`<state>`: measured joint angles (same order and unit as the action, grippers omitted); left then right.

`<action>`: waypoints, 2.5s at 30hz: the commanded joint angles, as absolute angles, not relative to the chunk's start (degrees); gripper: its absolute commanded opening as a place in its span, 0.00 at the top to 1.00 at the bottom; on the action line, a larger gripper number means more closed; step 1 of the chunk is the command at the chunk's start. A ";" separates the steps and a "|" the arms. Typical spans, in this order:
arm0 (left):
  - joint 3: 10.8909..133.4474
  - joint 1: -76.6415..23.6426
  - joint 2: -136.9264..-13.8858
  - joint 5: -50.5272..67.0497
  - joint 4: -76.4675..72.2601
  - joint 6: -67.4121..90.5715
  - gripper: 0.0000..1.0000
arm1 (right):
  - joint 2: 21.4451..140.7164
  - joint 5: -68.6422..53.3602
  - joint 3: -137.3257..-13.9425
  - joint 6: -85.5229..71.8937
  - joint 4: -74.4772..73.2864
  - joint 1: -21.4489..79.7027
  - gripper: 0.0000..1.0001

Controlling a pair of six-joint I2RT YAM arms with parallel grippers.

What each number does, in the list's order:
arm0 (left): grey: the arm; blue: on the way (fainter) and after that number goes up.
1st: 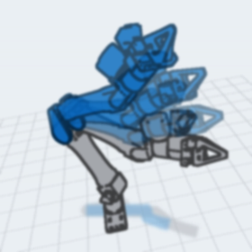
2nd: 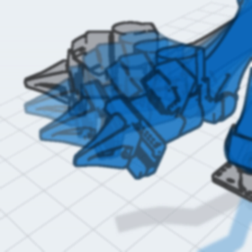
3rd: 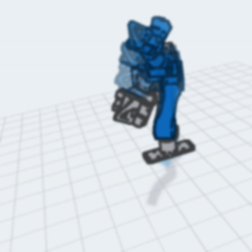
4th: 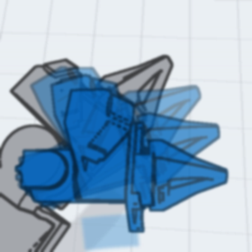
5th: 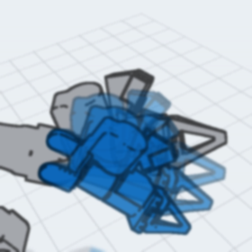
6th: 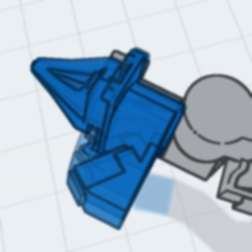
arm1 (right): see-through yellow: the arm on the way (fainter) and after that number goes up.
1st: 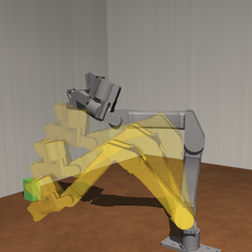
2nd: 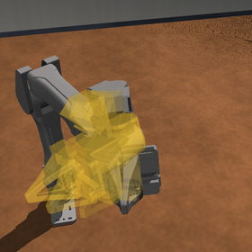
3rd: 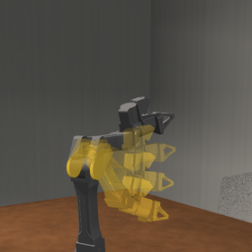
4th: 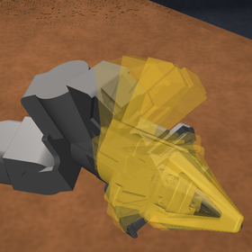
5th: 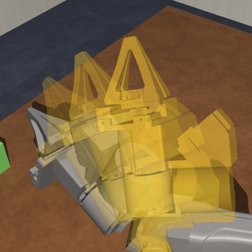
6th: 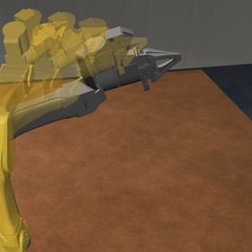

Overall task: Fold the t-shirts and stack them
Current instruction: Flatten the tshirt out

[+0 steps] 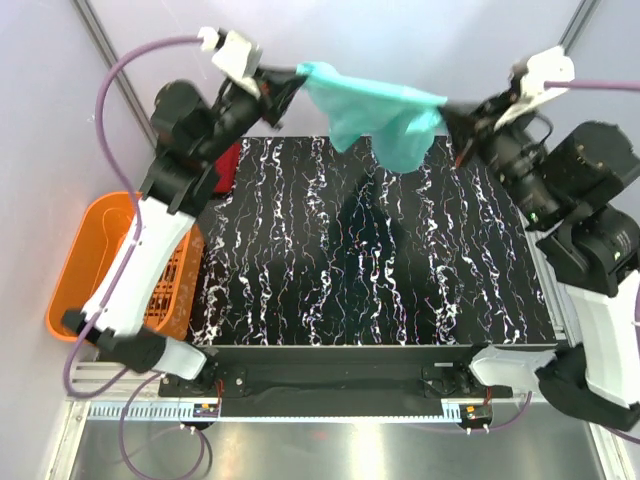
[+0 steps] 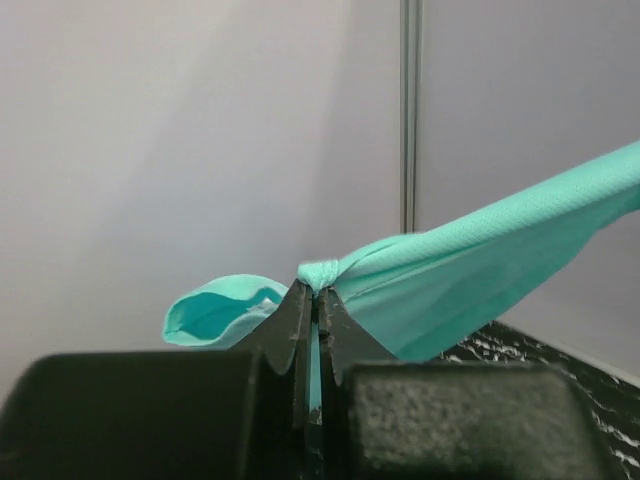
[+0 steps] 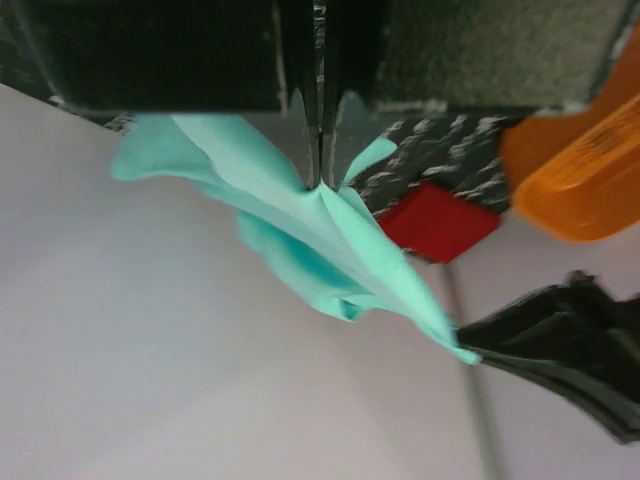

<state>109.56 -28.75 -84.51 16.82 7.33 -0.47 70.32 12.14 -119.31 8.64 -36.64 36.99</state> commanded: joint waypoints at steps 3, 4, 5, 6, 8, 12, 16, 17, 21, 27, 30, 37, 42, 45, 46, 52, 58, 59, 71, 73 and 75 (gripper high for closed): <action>79.06 -23.20 -71.57 11.79 8.61 2.36 0.96 | 66.71 -21.15 -93.83 -11.57 -38.25 36.91 1.00; 69.96 -23.20 -69.54 10.65 10.09 4.90 0.93 | 65.84 -23.44 -88.47 -14.21 -35.71 38.13 1.00; 65.61 -23.20 -65.35 4.89 11.06 7.27 0.86 | 65.31 -23.90 -83.37 -17.63 -33.16 43.54 1.00; 62.00 -23.12 -63.48 1.79 12.12 11.99 0.86 | 64.87 -18.95 -74.88 -18.71 -29.22 47.16 1.00; 53.14 -21.98 -58.74 -6.39 18.35 17.55 0.87 | 65.65 -16.09 -68.50 -21.60 -26.29 56.03 1.00; 45.36 -20.57 -52.84 -7.82 26.71 24.69 0.63 | 69.68 -20.02 -55.24 -29.69 -16.57 61.78 0.99; 46.22 -20.48 -48.61 -11.58 30.13 26.19 0.25 | 72.42 -23.03 -49.57 -34.10 -11.25 62.67 0.44; 47.27 -20.39 -48.69 -11.34 30.23 25.67 0.24 | 72.42 -21.81 -50.01 -32.54 -12.29 62.58 0.41; 54.74 -20.39 -54.22 -9.15 31.55 23.56 0.25 | 72.51 -10.30 -59.55 -28.48 -24.83 57.24 0.27; 54.59 -21.18 -65.38 3.60 24.62 28.20 0.36 | 82.84 12.68 -74.66 -22.86 -36.80 42.11 0.05; 53.35 -26.09 -71.09 0.72 21.97 30.58 0.35 | 91.89 14.33 -81.88 -19.17 -38.76 35.18 0.02; 54.58 -35.86 -84.01 -6.59 20.57 36.64 0.32 | 114.32 8.27 -98.77 -4.34 -40.51 29.00 0.00; 57.46 -35.86 -93.22 -8.35 22.14 40.25 0.33 | 127.07 6.08 -110.38 1.48 -42.63 27.87 0.00; 60.55 -34.81 -97.37 -7.57 24.34 39.38 0.36 | 130.33 3.52 -111.97 2.46 -40.69 26.99 0.00; 62.56 -34.11 -99.99 -6.60 24.69 39.20 0.36 | 131.30 2.73 -112.67 2.03 -40.95 25.94 0.00; 70.74 -30.60 -110.11 -3.70 27.33 34.37 0.39 | 135.44 3.34 -113.29 -1.58 -42.71 21.54 0.00; 87.68 -26.29 -122.68 4.66 34.79 26.38 0.40 | 136.32 7.91 -112.33 -7.45 -45.61 16.09 0.00; 93.20 -25.76 -124.78 4.92 36.20 25.41 0.41 | 136.23 8.00 -111.89 -8.69 -45.70 14.60 0.00; 132.72 -17.58 -138.45 9.33 48.17 12.92 0.36 | 140.28 2.36 -129.35 -13.10 -53.15 9.67 0.00; 126.34 -17.31 -133.01 8.53 46.68 13.01 0.34 | 137.65 4.12 -128.68 -13.01 -53.88 9.67 0.00; 119.30 -17.40 -123.70 8.61 42.92 14.40 0.29 | 131.42 5.09 -123.16 -14.14 -53.44 9.67 0.00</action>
<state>123.87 -16.69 -137.71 9.21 45.15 15.46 139.81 2.72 -124.90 -13.15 -50.11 9.13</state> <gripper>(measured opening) 0.704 0.994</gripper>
